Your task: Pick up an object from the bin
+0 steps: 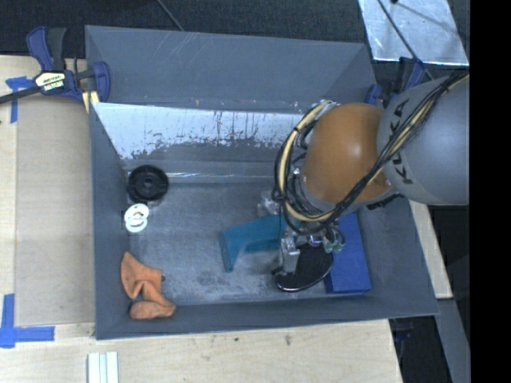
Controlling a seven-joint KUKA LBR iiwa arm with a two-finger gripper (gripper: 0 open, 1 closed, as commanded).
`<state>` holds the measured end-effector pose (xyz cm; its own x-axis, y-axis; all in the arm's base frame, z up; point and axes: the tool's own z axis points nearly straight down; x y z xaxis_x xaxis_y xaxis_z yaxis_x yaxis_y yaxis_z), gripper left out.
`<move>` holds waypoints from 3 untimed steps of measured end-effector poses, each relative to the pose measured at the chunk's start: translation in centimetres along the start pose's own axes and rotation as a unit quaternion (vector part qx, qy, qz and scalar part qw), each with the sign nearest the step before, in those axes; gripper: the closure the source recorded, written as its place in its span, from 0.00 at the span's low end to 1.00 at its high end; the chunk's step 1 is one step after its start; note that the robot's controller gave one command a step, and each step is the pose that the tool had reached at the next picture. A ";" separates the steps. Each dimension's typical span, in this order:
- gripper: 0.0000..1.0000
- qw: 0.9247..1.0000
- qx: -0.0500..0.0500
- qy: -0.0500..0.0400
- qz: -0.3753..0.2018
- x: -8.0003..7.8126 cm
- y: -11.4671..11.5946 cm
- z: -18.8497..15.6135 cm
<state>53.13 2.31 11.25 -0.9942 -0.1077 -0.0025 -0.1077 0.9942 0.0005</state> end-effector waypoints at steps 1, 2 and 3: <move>1.00 0.999 0.000 -0.005 0.037 -0.3 -0.6 3.2; 1.00 0.999 0.000 -0.005 0.037 -0.3 -0.6 3.2; 1.00 0.999 0.003 -0.001 0.040 -0.8 1.0 3.7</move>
Offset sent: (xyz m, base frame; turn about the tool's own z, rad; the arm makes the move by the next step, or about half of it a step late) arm 0.0000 0.0000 0.0000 0.0000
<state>53.84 3.42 7.52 -0.9996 -0.0273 -0.0051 -0.0273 0.9996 -0.0051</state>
